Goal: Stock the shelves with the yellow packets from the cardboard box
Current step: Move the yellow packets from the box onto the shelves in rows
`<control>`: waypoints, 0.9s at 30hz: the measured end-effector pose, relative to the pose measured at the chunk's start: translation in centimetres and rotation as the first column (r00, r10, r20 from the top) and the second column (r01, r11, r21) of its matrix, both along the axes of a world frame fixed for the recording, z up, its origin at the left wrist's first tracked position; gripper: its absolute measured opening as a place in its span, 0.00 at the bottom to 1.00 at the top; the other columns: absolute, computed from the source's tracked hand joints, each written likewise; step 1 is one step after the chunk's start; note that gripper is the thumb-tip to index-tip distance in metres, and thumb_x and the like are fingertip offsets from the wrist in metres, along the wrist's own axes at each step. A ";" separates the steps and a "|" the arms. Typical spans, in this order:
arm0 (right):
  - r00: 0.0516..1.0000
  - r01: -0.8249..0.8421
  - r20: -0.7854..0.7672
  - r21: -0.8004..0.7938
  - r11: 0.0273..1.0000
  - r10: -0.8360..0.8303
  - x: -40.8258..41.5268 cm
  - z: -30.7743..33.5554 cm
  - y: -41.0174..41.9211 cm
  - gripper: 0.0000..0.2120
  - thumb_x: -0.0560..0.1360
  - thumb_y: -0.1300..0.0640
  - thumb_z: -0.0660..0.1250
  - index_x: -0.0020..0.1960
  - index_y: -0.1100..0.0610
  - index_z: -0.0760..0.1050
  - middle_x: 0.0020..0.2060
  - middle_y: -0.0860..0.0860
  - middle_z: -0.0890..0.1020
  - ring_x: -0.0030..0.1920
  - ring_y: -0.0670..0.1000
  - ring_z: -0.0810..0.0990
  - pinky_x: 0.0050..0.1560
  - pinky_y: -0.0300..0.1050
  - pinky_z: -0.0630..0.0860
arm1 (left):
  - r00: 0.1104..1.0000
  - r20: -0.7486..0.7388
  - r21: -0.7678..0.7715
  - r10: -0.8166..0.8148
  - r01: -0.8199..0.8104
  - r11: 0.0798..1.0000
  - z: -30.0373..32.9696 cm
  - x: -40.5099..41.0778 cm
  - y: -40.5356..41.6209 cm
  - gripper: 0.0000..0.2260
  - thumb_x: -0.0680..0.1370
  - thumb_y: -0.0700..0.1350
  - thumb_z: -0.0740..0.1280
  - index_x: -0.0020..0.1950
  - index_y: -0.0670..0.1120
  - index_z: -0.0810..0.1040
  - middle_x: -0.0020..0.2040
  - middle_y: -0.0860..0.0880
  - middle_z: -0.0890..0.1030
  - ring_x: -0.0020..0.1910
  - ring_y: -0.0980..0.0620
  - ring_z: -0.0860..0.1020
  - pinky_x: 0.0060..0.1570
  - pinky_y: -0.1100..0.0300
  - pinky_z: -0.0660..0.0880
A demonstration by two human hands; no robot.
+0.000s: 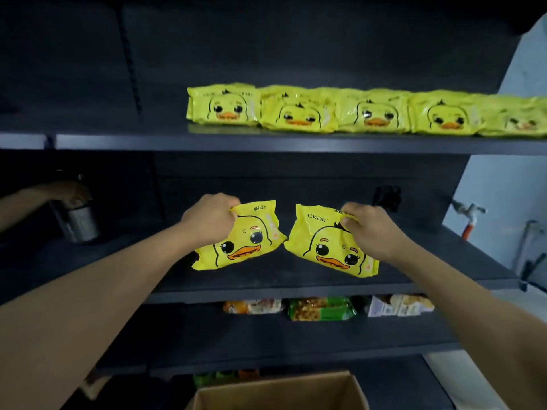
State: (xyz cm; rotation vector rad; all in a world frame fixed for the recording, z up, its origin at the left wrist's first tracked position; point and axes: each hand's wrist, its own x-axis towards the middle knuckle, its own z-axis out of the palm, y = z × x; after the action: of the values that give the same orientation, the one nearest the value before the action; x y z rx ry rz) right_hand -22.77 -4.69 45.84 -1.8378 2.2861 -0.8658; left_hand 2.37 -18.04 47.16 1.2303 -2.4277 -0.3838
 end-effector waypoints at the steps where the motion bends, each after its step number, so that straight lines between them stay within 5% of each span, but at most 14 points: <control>1: 1.000 -0.005 -0.003 -0.022 1.000 0.005 0.1 1.2 -0.2 0.13 0.79 0.61 0.55 0.36 0.52 0.65 0.30 0.49 0.70 0.32 0.51 0.68 0.36 0.48 0.67 | 1.000 -0.018 -0.019 0.005 -0.006 1.000 1.3 0.2 0.0 0.14 0.79 0.39 0.58 0.33 0.46 0.68 0.32 0.48 0.73 0.32 0.47 0.72 0.35 0.56 0.70; 12: 0.980 -0.095 -0.191 -0.190 0.977 0.058 3.4 13.3 -6.9 0.08 0.80 0.59 0.56 0.52 0.57 0.73 0.39 0.53 0.76 0.31 0.47 0.69 0.35 0.44 0.65 | 0.996 -0.069 -0.224 0.057 -0.071 0.972 12.6 4.3 -4.4 0.14 0.78 0.39 0.59 0.33 0.45 0.67 0.33 0.49 0.70 0.33 0.49 0.69 0.36 0.57 0.66; 15: 0.975 -0.091 -0.220 -0.230 0.969 0.039 4.6 16.4 -10.0 0.07 0.80 0.60 0.55 0.48 0.59 0.71 0.36 0.53 0.74 0.33 0.52 0.71 0.33 0.44 0.64 | 0.993 -0.090 -0.260 0.072 -0.093 0.961 15.1 5.9 -6.7 0.14 0.78 0.38 0.59 0.32 0.44 0.64 0.32 0.49 0.68 0.32 0.49 0.67 0.35 0.57 0.65; 21: 0.965 -0.053 -0.260 -0.270 0.961 -0.019 6.7 20.5 -18.4 0.13 0.79 0.60 0.56 0.59 0.61 0.74 0.53 0.57 0.78 0.50 0.57 0.74 0.46 0.44 0.66 | 0.982 -0.132 -0.289 0.132 -0.166 0.943 19.3 8.5 -12.2 0.13 0.77 0.37 0.59 0.32 0.45 0.69 0.32 0.48 0.71 0.33 0.47 0.70 0.36 0.57 0.67; 27: 0.947 0.016 -0.311 -0.194 0.981 -0.077 8.9 20.5 -26.8 0.10 0.77 0.63 0.56 0.52 0.56 0.75 0.51 0.55 0.78 0.55 0.58 0.76 0.56 0.54 0.74 | 0.973 -0.192 -0.246 0.129 -0.175 0.953 21.2 10.4 -16.6 0.13 0.78 0.36 0.59 0.35 0.46 0.75 0.33 0.48 0.74 0.34 0.49 0.71 0.33 0.59 0.67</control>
State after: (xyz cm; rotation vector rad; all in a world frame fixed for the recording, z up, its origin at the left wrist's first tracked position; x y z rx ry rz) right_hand -13.85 -31.51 66.30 -2.1521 2.5203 -0.8771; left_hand 12.73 -34.67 68.35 1.2036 -2.1383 -0.1141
